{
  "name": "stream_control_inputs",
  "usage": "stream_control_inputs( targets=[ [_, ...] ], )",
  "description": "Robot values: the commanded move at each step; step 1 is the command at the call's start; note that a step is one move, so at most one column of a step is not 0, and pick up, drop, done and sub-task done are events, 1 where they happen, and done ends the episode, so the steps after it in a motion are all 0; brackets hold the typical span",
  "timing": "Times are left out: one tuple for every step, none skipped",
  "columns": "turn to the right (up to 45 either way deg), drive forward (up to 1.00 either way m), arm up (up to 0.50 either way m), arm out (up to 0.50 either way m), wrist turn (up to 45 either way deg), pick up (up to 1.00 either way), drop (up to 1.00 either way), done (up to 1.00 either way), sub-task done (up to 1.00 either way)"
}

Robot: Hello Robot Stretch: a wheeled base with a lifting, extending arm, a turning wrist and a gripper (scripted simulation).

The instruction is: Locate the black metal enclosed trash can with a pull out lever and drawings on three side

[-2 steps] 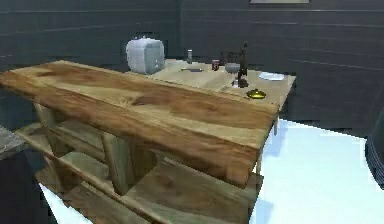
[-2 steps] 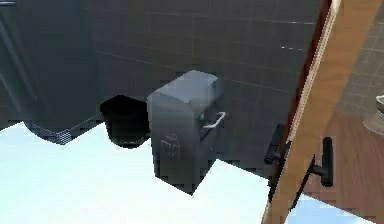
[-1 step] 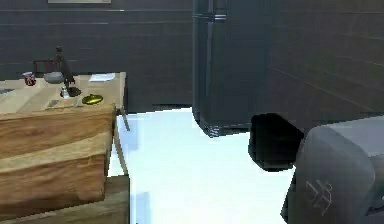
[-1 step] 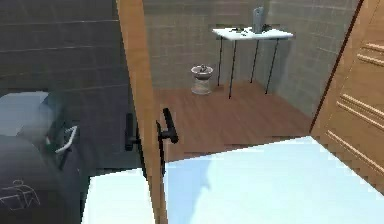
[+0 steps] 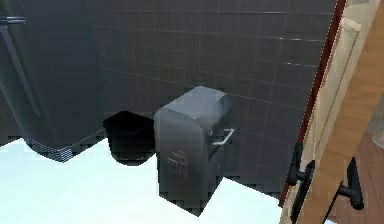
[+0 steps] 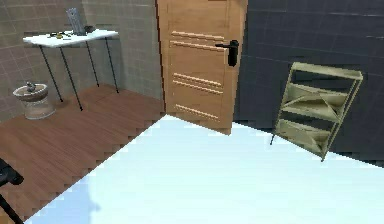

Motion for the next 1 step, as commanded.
stream_control_inputs(
  targets=[
    [0.0,0.0,0.0,0.0,0.0,0.0,0.0,1.0,0.0]
  ],
)
